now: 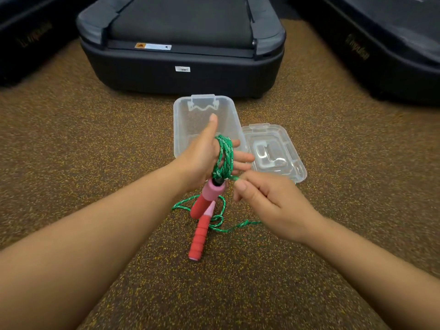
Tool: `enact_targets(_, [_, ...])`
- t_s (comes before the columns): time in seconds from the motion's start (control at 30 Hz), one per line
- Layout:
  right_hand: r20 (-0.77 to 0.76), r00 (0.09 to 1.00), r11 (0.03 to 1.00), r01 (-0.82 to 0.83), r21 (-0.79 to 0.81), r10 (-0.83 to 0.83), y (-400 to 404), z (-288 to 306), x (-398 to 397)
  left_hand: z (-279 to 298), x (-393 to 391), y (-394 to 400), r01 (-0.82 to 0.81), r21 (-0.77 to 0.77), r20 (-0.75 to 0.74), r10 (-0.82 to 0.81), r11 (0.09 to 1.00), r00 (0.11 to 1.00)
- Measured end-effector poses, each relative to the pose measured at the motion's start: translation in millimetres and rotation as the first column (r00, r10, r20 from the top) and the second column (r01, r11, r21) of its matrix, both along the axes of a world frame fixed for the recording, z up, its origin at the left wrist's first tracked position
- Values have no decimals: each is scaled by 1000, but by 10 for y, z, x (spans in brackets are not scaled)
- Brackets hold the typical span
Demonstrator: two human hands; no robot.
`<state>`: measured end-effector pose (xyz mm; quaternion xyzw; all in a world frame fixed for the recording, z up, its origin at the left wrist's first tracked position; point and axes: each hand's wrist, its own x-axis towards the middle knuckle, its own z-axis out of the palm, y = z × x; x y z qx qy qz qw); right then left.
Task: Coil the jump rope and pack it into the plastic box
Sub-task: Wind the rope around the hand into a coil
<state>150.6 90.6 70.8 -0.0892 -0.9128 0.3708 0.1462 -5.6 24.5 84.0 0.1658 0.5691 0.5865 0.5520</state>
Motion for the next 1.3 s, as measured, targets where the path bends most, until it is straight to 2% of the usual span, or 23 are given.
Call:
enact_targets(0.1, [-64, 998, 986, -10, -165, -1, 74, 186, -48, -55, -8, -34, 90, -34, -82, -92, 995, 992])
enact_targets(0.17, [-102, 995, 976, -6, -215, -16, 149, 292, -56, -61, -14, -57, 157, -14, -136, -157, 988, 978])
enact_targets(0.33, [-139, 981, 972, 103, -211, -134, 279, 384, -90, -26, -35, -90, 334, -56, -237, -337, 941, 911])
enact_targets(0.43, [-114, 979, 976, 154, -151, -172, 317, 348, -123, 43, 21, -100, 419, -55, -237, -420, 906, 876])
enact_targets(0.57, [-105, 971, 969, 199, -146, -215, 384, 243, -147, 121, 52, -116, 483, -18, -199, -477, 875, 856])
enact_targets(0.67, [-97, 965, 954, 221, -203, -244, 439, 132, -145, 110, 22, -136, 512, 29, -261, -488, 859, 833])
enact_targets(0.8, [-65, 966, 927, 222, -303, -252, 445, -116, -145, 100, 49, -130, 428, 114, -185, -404, 897, 896])
enact_targets(0.93, [-25, 976, 858, 178, -481, -217, 351, -358, -138, 74, 31, -99, 260, 159, -102, -246, 952, 964])
enact_targets(1.0, [2, 980, 843, 174, -508, -201, 312, -425, -129, 64, 15, -85, 181, 180, -59, -173, 967, 983])
enact_targets(1.07, [48, 981, 821, 184, -540, -189, 289, -480, -94, 69, -22, -76, 79, 199, -14, -78, 977, 997])
enact_targets(1.23, [126, 969, 656, 237, -717, -212, 366, -522, 52, 75, -168, -87, -102, 230, 11, 102, 968, 995])
enact_targets(1.3, [143, 963, 677, 262, -687, -227, 457, -464, 100, 54, -170, -89, -130, 225, 2, 133, 966, 991])
